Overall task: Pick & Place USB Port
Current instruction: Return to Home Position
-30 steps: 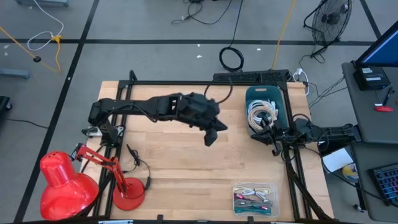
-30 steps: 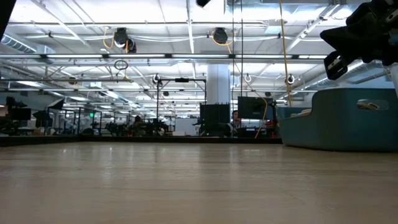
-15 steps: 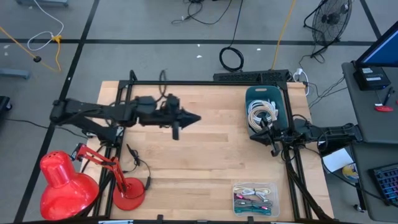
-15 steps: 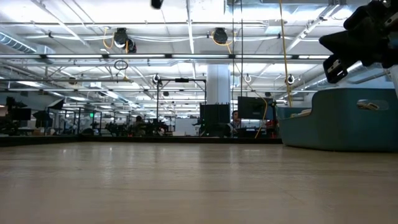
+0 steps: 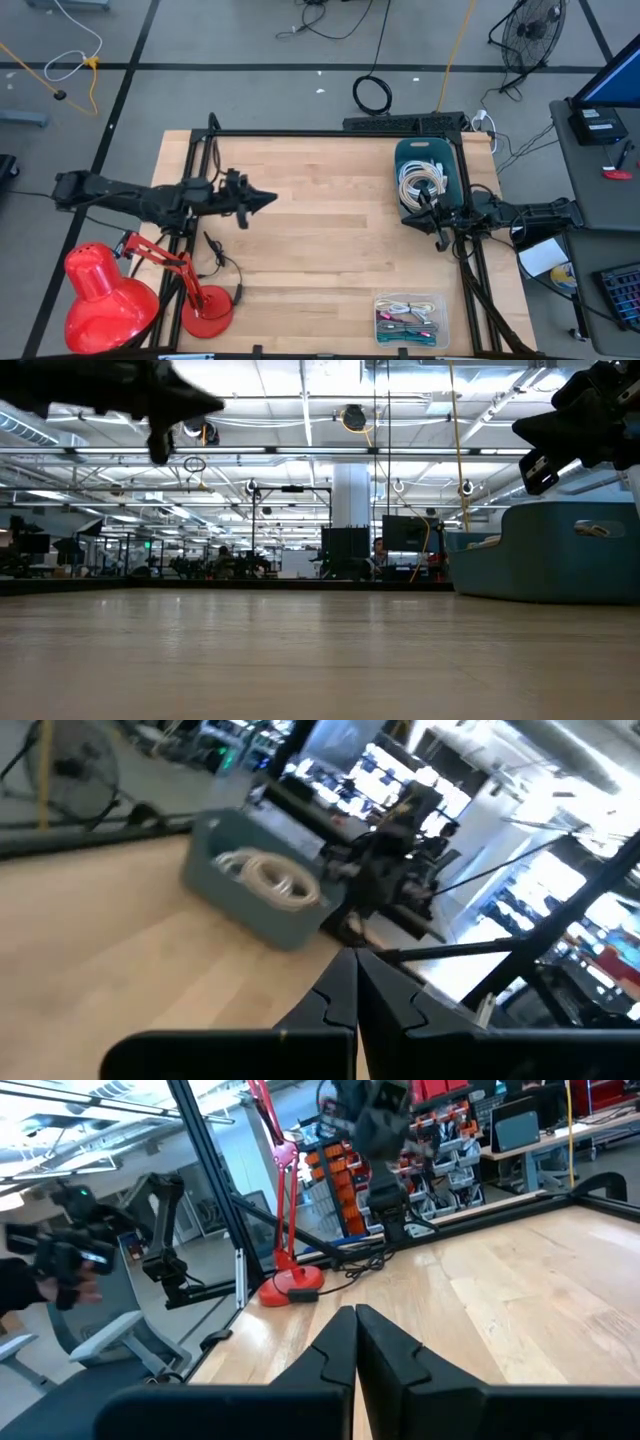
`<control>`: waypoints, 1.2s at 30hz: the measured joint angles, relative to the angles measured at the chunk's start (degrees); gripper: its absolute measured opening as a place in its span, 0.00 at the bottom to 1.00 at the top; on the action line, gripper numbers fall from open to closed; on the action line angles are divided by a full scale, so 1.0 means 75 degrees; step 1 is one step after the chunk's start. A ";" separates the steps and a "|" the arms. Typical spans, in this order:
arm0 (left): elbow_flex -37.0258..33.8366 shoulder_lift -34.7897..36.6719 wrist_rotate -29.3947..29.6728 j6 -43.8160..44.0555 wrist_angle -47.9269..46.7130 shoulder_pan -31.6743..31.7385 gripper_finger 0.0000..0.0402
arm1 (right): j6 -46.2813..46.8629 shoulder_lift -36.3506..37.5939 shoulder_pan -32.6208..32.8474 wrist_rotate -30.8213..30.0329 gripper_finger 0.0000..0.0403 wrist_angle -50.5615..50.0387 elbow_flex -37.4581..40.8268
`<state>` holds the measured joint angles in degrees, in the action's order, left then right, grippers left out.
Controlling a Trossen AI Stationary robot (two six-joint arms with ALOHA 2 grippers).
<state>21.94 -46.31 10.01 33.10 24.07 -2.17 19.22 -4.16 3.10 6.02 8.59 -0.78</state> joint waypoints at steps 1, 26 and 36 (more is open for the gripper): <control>-0.0279 0.0237 0.0072 0.0147 -0.0008 0.0000 0.00 | 0.0000 0.0000 0.0000 -0.0003 0.00 -0.0005 0.0000; -0.2365 0.3149 0.1323 -0.2612 -0.0030 0.0001 0.00 | 0.0000 0.0000 0.0002 0.0000 0.00 -0.0011 0.0000; -0.2828 0.3134 0.1346 -0.2347 -0.0565 0.0000 0.00 | -0.0002 0.0000 0.0000 0.0000 0.00 -0.0011 -0.0001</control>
<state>0.73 -22.80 20.10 15.50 19.83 -2.17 19.20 -4.16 3.09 6.02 8.51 -0.79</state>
